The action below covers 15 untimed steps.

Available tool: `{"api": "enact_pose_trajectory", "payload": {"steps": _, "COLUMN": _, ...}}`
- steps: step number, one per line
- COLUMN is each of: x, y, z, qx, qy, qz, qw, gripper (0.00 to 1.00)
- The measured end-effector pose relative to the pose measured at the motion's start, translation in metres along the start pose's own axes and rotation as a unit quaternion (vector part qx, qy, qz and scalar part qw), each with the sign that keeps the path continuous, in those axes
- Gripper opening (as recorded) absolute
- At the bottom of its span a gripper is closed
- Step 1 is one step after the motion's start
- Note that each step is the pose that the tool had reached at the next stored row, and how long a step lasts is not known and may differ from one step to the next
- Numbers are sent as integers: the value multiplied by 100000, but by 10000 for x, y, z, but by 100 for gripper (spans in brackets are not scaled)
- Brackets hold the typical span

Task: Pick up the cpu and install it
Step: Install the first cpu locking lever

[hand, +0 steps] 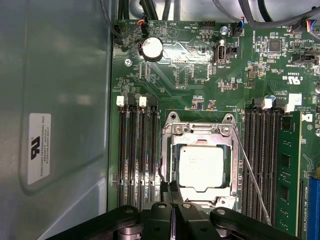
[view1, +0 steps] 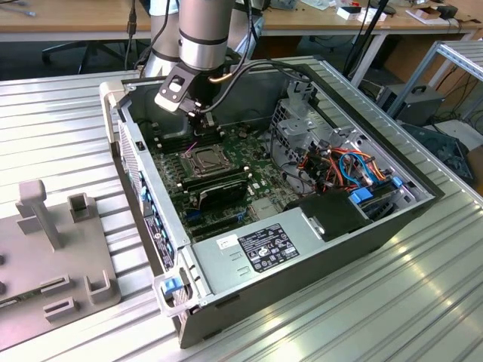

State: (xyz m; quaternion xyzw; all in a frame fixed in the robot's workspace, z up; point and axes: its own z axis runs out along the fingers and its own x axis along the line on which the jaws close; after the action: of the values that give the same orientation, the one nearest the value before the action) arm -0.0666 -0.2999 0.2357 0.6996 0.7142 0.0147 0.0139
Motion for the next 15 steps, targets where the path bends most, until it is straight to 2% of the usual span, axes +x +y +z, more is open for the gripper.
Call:
{"api": "enact_pose_trajectory", "payload": {"steps": 3, "x": -28, "y": 0, "z": 5, "qx": -15, "qy": 115, "qz": 9, "qw": 100000, "gripper": 11}}
{"api": "enact_pose_trajectory", "payload": {"steps": 5, "x": -57, "y": -1, "z": 1, "qx": 2, "qy": 36, "qz": 2, "qw": 100000, "gripper": 11}}
{"api": "enact_pose_trajectory", "payload": {"steps": 8, "x": -84, "y": -2, "z": 0, "qx": 11, "qy": 30, "qz": 5, "qw": 100000, "gripper": 11}}
{"api": "enact_pose_trajectory", "payload": {"steps": 15, "x": -193, "y": -4, "z": 0, "qx": 9, "qy": 14, "qz": 3, "qw": 100000, "gripper": 11}}
